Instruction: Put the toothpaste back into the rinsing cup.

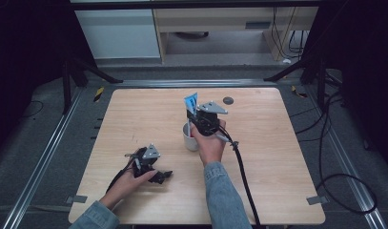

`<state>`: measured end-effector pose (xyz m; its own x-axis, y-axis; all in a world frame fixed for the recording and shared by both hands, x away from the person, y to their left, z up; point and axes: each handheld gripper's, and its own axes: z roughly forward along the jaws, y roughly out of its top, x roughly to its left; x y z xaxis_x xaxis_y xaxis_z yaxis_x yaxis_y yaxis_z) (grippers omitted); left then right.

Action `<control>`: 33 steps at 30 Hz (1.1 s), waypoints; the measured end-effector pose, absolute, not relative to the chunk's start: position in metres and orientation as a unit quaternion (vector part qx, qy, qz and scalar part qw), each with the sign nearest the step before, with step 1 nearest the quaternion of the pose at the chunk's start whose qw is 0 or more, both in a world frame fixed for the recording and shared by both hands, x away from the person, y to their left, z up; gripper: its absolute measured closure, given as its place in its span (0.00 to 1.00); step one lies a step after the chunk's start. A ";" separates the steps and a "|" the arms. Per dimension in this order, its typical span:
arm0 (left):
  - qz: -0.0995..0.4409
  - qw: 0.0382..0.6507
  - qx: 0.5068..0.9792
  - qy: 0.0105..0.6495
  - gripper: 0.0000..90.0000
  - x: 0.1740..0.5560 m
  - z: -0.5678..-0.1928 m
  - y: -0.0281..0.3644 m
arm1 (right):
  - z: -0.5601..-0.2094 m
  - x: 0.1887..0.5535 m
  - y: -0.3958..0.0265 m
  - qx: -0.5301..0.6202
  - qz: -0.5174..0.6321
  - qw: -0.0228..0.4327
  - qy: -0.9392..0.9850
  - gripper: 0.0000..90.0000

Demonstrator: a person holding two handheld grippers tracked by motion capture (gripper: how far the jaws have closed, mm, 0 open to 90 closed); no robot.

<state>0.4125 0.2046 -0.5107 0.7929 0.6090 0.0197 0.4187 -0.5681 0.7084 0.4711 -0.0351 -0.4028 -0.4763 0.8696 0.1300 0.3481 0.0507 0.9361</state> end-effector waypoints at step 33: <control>0.131 0.358 0.878 0.290 0.00 0.413 -0.510 0.205 | -0.424 0.468 -0.031 0.421 0.530 0.280 0.680 0.81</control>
<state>0.4126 0.2053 -0.5105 0.7970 0.6036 0.0227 0.4152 -0.5747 0.7052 0.4676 -0.0311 -0.4241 -0.4876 0.8706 0.0653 0.2766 0.0831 0.9574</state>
